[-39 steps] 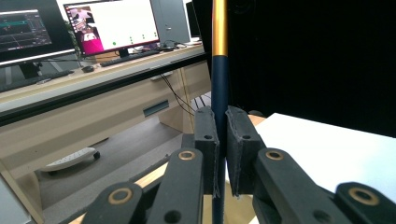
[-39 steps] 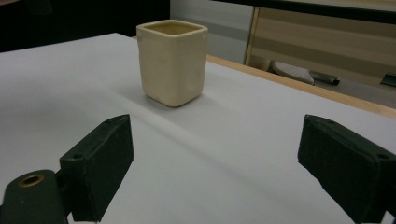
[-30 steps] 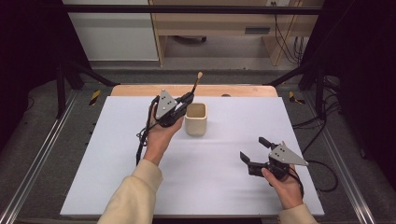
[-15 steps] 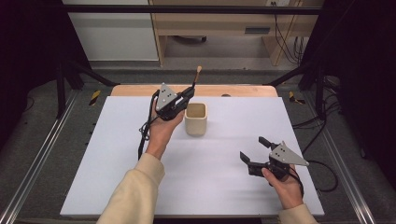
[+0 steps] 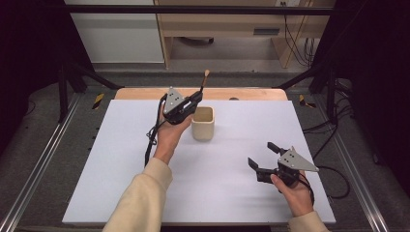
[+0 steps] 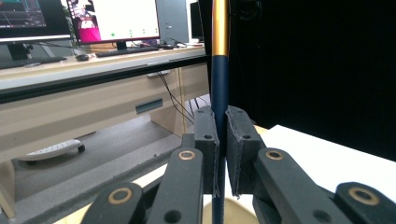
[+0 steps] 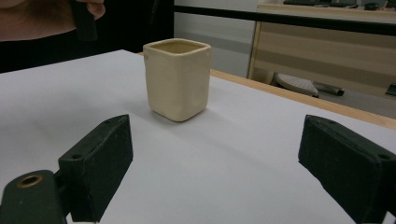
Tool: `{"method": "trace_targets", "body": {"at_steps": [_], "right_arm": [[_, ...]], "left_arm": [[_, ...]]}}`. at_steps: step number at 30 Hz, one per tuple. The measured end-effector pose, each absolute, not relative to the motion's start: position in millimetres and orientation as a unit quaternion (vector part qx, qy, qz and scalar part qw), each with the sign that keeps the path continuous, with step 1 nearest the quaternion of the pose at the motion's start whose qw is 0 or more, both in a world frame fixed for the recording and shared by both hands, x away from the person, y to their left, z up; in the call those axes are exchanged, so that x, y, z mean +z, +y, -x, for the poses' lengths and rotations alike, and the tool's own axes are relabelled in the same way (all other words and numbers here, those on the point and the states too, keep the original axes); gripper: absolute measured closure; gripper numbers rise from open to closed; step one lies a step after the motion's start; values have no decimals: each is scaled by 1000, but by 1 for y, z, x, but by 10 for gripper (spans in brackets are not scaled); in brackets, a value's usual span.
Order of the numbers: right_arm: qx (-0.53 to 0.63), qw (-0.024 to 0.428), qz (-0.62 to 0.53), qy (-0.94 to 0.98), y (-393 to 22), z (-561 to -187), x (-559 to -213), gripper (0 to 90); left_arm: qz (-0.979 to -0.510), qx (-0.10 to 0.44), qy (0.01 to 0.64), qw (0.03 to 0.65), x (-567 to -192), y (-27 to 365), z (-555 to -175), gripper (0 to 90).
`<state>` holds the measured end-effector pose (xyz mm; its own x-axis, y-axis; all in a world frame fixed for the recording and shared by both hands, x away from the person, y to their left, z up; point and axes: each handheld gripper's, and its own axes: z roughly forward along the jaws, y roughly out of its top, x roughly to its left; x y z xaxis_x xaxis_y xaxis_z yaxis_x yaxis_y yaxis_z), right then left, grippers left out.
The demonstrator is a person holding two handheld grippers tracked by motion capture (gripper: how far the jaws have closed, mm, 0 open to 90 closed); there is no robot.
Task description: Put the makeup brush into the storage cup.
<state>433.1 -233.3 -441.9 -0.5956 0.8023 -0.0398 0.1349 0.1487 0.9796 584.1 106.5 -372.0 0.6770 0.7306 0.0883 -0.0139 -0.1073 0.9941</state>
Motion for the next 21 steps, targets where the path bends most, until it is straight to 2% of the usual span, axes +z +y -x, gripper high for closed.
{"method": "trace_targets", "body": {"at_steps": [21], "right_arm": [[558, 296, -334, 700, -233, -433, -442, 118]], "left_arm": [[-675, 296, 268, 621, -379, 106, -583, 834]]}}
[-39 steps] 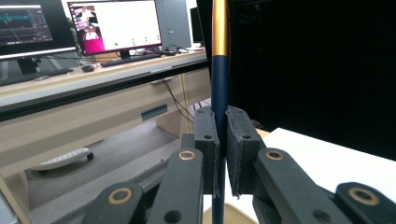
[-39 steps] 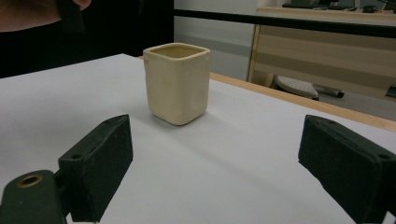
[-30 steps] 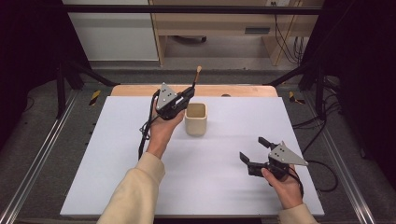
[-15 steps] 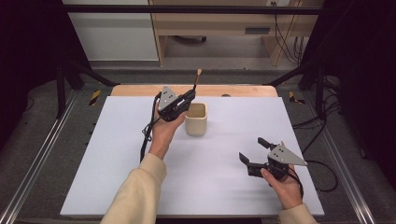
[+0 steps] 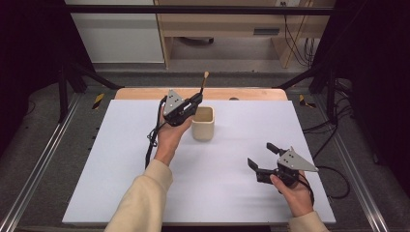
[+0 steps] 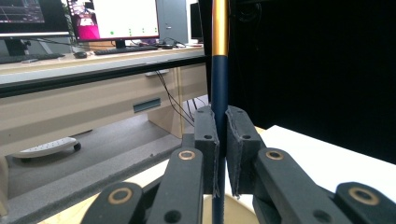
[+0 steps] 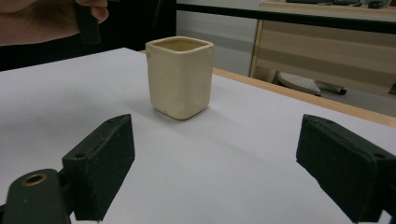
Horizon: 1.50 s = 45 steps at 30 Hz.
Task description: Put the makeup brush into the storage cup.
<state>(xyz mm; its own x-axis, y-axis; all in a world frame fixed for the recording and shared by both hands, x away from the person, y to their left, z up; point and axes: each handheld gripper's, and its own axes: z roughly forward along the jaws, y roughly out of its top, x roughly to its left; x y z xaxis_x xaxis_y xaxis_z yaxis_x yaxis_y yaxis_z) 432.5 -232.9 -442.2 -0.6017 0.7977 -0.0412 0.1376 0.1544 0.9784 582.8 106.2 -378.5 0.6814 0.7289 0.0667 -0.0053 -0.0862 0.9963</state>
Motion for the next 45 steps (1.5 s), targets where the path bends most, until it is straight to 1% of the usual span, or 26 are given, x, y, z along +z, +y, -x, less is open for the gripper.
{"method": "trace_targets", "body": {"at_steps": [18, 34, 45], "right_arm": [[557, 294, -333, 702, -233, -432, -442, 117], [556, 294, -334, 702, -233, -432, -442, 117], [555, 294, -334, 703, -233, -432, -442, 117]], "left_arm": [[-678, 283, 275, 620, -394, 98, -588, 834], [-682, 276, 289, 612, -407, 105, -586, 833], [-686, 275, 289, 608, -409, 104, -582, 831]]}}
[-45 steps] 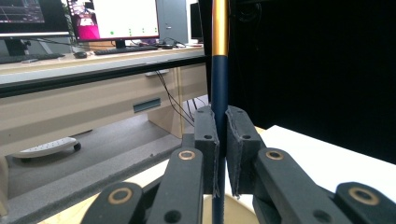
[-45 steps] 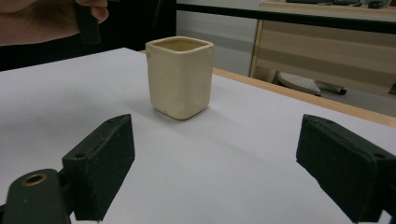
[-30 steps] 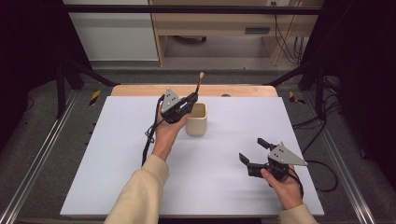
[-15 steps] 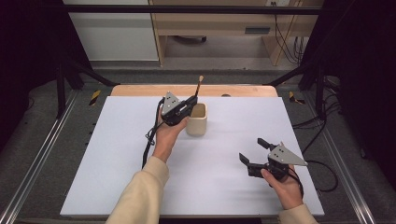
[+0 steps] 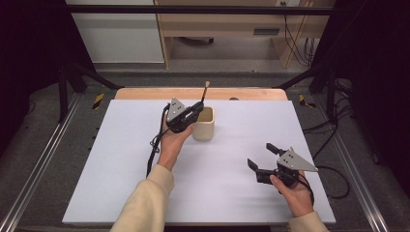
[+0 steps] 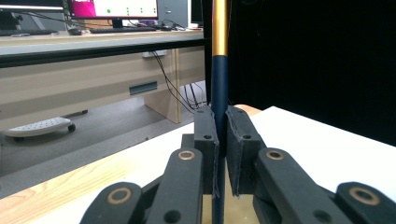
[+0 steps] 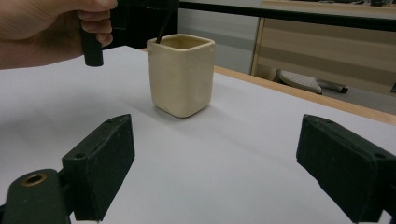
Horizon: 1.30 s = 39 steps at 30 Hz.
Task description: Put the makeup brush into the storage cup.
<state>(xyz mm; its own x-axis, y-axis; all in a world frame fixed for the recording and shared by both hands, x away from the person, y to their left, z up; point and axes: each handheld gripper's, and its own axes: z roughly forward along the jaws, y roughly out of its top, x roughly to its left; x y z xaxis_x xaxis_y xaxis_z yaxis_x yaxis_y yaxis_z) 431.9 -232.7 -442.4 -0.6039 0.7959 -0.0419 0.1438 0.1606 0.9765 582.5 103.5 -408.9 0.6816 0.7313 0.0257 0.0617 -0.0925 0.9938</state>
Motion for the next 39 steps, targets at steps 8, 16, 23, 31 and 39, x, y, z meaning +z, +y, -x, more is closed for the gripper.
{"method": "trace_targets", "body": {"at_steps": [8, 16, 23, 31, 39], "right_arm": [[555, 293, -335, 703, -233, -432, -443, 118], [556, 293, -336, 701, -233, -432, -442, 117], [558, 294, -337, 700, -233, -432, -442, 117], [558, 294, -337, 700, -234, -431, -441, 117], [556, 293, -336, 701, -233, -432, -442, 115]], "left_arm": [[-690, 279, 294, 600, -407, 106, -576, 673], [-690, 289, 284, 599, -400, 115, -565, 635], [-692, 291, 276, 600, -397, 115, -562, 634], [-696, 290, 276, 597, -395, 114, -559, 549], [-697, 288, 283, 593, -393, 114, -557, 367]]}}
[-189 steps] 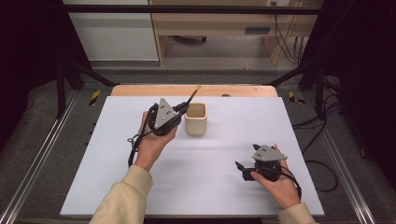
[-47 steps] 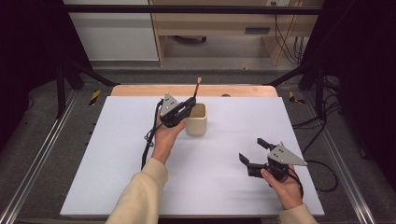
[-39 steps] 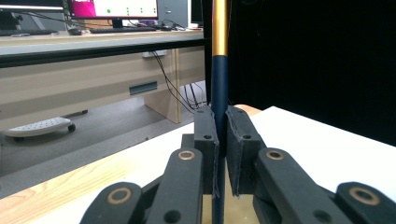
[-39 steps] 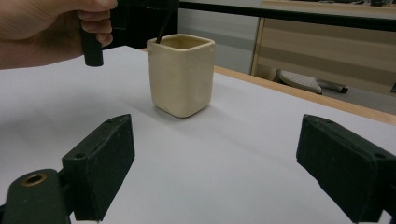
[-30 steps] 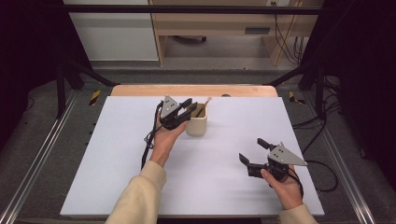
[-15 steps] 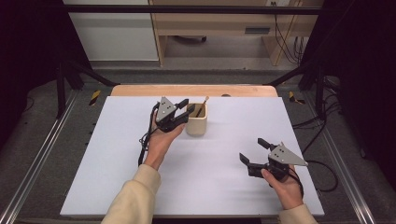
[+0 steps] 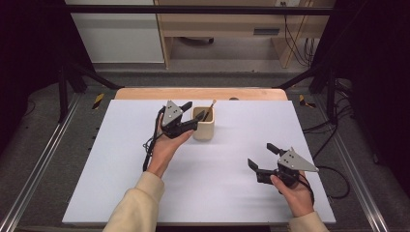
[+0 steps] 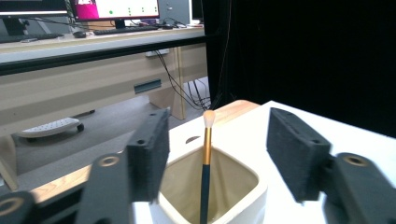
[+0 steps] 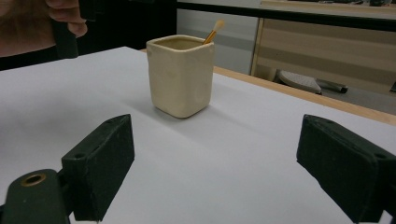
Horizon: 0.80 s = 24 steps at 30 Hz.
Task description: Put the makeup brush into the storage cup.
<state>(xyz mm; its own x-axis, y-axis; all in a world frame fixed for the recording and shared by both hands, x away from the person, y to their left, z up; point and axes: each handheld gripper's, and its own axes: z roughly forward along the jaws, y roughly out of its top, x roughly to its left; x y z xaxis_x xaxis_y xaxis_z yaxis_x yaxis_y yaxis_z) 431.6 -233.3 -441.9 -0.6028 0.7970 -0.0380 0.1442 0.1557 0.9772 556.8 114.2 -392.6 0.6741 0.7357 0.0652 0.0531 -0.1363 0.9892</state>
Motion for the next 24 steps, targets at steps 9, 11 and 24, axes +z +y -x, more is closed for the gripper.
{"method": "trace_targets", "body": {"at_steps": [9, 11, 24], "right_arm": [[556, 293, -336, 702, -233, -432, -442, 111], [556, 293, -336, 701, -233, -432, -442, 110], [557, 291, -339, 700, -233, -431, -442, 97]], "left_arm": [[-689, 268, 290, 607, -387, 117, -553, 178], [-691, 263, 291, 607, -386, 118, -552, 133], [-699, 259, 278, 606, -378, 121, -543, 36]]}}
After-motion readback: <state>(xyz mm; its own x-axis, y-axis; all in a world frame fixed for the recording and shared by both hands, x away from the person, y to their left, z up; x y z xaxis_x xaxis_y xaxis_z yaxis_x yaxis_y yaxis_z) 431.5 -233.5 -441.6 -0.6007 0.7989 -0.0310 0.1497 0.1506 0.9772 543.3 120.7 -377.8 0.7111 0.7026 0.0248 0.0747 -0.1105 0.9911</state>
